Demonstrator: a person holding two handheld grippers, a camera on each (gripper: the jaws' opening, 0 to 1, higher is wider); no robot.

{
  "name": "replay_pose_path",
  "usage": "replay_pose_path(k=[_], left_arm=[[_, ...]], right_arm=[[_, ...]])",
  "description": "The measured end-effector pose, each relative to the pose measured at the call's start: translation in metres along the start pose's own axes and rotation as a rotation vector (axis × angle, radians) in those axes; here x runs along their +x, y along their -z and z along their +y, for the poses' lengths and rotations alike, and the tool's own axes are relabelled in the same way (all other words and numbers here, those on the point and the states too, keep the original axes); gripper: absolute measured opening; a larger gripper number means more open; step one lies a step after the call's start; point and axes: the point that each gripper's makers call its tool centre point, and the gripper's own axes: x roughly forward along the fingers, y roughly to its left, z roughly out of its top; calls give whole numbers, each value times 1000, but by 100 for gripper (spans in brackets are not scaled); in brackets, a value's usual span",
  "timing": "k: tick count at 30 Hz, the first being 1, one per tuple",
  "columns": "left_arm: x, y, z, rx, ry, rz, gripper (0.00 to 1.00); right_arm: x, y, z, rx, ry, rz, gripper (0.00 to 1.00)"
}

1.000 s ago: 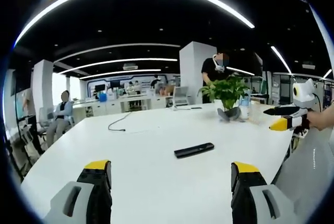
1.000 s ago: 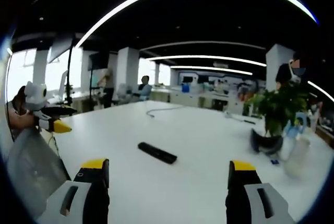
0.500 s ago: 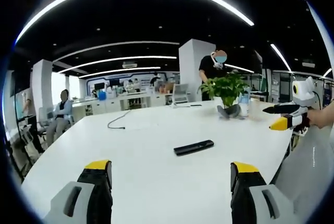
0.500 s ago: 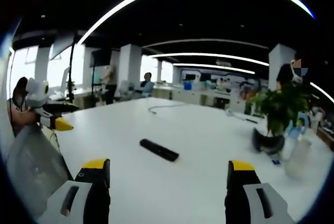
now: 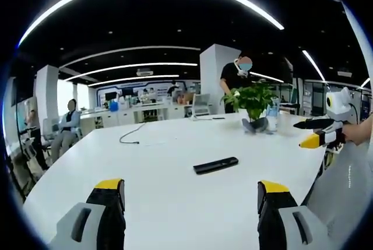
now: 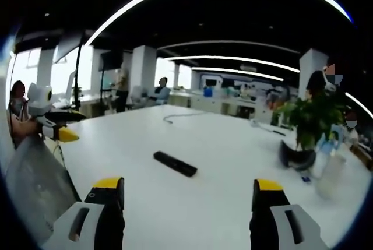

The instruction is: Press the specified remote control buttons in sequence, fully releasing each button before pressing the next.

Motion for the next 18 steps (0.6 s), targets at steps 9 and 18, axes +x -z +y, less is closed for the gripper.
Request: replay_pose_path(k=[9,18], left_arm=[[-1,1,1,6,-7,5,98],[0,1,2,8,-9,7,97]], right_arm=[[-1,0,-2,3,8,-1,89],[-1,1,-2,2,8,4,88]])
